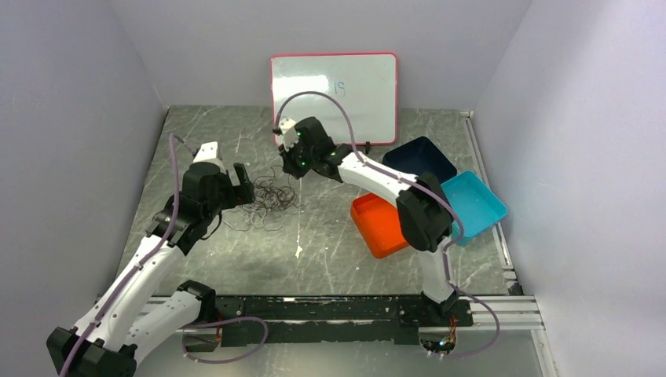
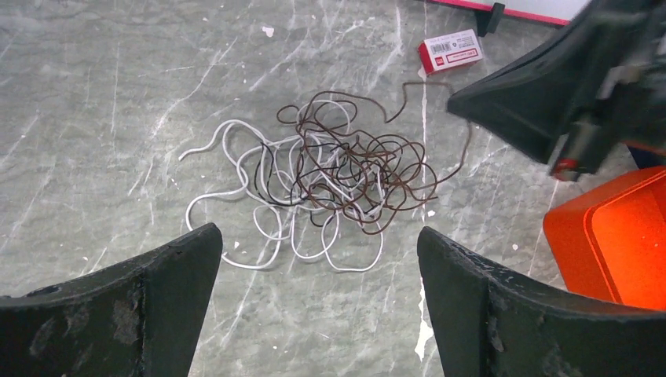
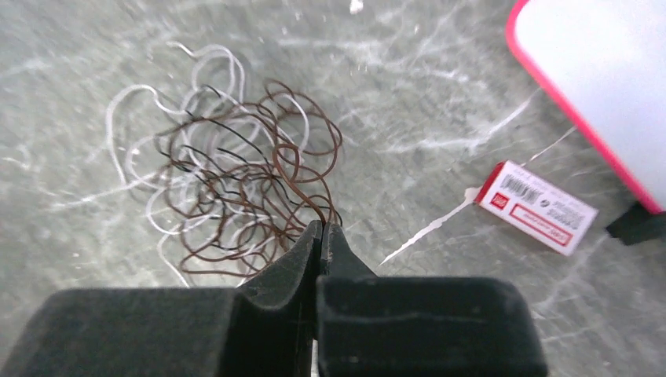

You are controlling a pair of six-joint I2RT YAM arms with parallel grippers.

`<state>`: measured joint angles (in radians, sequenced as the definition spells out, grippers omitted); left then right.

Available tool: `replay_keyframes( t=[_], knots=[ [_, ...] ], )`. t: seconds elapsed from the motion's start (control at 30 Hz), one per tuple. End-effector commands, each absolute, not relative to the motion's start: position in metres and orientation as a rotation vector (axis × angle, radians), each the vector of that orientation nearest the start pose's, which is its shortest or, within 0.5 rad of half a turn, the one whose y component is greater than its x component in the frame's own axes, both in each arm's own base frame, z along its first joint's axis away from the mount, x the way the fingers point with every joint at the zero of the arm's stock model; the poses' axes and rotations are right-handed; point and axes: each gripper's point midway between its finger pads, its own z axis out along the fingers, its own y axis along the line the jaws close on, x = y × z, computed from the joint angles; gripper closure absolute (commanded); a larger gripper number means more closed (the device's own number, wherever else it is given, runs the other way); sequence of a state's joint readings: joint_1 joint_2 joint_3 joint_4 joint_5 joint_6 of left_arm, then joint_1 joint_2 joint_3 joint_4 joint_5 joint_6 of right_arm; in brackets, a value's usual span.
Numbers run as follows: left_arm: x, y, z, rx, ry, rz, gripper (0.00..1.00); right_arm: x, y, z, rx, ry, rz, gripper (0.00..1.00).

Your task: Untangle the cables

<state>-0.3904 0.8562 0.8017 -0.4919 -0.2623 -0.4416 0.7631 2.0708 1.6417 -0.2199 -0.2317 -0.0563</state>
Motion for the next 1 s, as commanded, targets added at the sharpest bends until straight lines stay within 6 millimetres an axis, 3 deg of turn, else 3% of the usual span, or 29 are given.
replay_keyframes(
  t=[0.0,0.13,0.3,0.6,0.8,0.97],
  knots=[
    [0.276,-0.078,0.201,-0.224,2.068,-0.218,0.01,0.372,0.413,0.164,-0.977,1.978,0.676,1.0],
    [0.274,-0.087,0.211,-0.188,2.043,-0.285,0.01,0.357,0.409,0.182,-0.934,2.005,0.699,1.0],
    [0.268,-0.11,0.238,-0.138,1.887,-0.493,0.01,0.335,0.406,0.215,-0.835,2.011,0.733,1.0],
    [0.27,-0.13,0.243,-0.076,1.817,-0.616,0.0,0.312,0.394,0.285,-0.603,1.975,0.879,1.0],
    [0.275,-0.137,0.273,-0.011,1.665,-0.658,0.01,0.309,0.381,0.31,-0.58,1.952,0.847,1.0],
    [0.269,-0.155,0.296,0.209,1.546,-0.679,0.01,0.303,0.378,0.322,-0.587,1.935,0.863,1.0]
  ],
)
